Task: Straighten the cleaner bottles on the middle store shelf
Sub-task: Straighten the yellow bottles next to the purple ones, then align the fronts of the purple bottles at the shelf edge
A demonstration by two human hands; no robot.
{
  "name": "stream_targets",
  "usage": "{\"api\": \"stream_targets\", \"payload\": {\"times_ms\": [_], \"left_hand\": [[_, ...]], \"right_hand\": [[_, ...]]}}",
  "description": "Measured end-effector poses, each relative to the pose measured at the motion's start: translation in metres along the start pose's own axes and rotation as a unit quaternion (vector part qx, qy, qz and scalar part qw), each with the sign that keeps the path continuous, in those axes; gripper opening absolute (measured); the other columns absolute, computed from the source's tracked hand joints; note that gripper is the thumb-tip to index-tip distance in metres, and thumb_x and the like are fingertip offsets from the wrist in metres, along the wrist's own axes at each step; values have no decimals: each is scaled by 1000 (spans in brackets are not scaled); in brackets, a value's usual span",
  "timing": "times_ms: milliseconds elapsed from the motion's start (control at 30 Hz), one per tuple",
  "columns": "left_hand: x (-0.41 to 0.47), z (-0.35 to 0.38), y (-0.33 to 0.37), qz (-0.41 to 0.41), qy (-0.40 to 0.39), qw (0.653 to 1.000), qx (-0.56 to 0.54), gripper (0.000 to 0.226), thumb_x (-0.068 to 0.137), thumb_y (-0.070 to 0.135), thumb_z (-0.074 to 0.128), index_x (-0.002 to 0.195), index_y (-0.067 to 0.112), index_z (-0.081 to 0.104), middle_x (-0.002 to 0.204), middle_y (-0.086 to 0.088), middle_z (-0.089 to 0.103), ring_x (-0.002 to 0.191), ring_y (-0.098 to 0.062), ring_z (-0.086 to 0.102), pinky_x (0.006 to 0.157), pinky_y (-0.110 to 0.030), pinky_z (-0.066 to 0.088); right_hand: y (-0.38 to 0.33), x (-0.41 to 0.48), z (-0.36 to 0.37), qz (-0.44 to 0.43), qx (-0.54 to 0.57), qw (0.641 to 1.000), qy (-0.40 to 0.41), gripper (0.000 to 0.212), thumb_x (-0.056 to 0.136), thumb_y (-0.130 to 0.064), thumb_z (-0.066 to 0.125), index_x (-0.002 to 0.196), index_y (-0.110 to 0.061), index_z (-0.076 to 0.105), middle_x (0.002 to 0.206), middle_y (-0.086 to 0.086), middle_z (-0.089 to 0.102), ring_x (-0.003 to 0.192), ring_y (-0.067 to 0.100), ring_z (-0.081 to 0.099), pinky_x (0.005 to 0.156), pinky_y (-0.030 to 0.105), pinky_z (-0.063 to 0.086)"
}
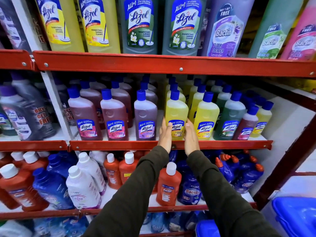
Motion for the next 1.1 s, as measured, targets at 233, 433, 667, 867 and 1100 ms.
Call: {"api": "stream_targets", "payload": {"times_ms": [233, 433, 667, 867, 1100], "left_hand": [[-5, -5, -13, 3, 5, 1000, -1, 64, 99, 57, 34, 156, 32, 18, 160, -5, 32, 139, -23, 42, 116, -50, 38], [-21, -25, -13, 118, 172, 975, -78, 31, 101, 39, 38, 121, 30, 61, 120, 2, 67, 115, -10, 62, 101, -38, 50], [-25, -73, 1, 172, 272, 946, -46, 48, 94, 48, 41, 140, 30, 44, 144, 3, 42, 135, -15, 41, 111, -28, 34], [-12, -93, -4, 90, 118, 989, -21, 68, 92, 65, 34, 154, 36, 24, 163, -2, 26, 147, -17, 31, 121, -49, 30], [-10, -97, 0, 79, 88, 993, -18, 73, 90, 67, 36, 154, 34, 24, 161, -3, 30, 143, -18, 38, 118, -48, 36]], "right_hand": [[-12, -12, -1, -31, -31, 999, 27, 53, 108, -42, 36, 157, -21, 35, 162, 4, 42, 145, 15, 43, 117, 29, 37], [-13, -31, 15, -124, 11, 980, 153, 31, 103, -44, 40, 120, -30, 63, 117, 2, 64, 104, 20, 64, 96, 43, 56], [-28, -45, 75, -96, 45, 994, 4, 39, 105, -44, 34, 130, -36, 63, 138, -7, 62, 133, 13, 56, 110, 30, 49], [-29, -42, 97, -33, 70, 995, -56, 52, 110, -41, 32, 157, -21, 35, 155, 0, 47, 125, -1, 54, 91, 10, 51], [-26, -48, 97, -25, 91, 994, -48, 62, 96, -63, 37, 153, -38, 36, 161, -1, 44, 142, 13, 50, 108, 30, 51]]}}
Point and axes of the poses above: each hand's wrist, its own x-axis towards the middle knuckle, its own z-axis out of the palm, y = z × x, the point moved 1 cm from there along x, towards the middle knuckle
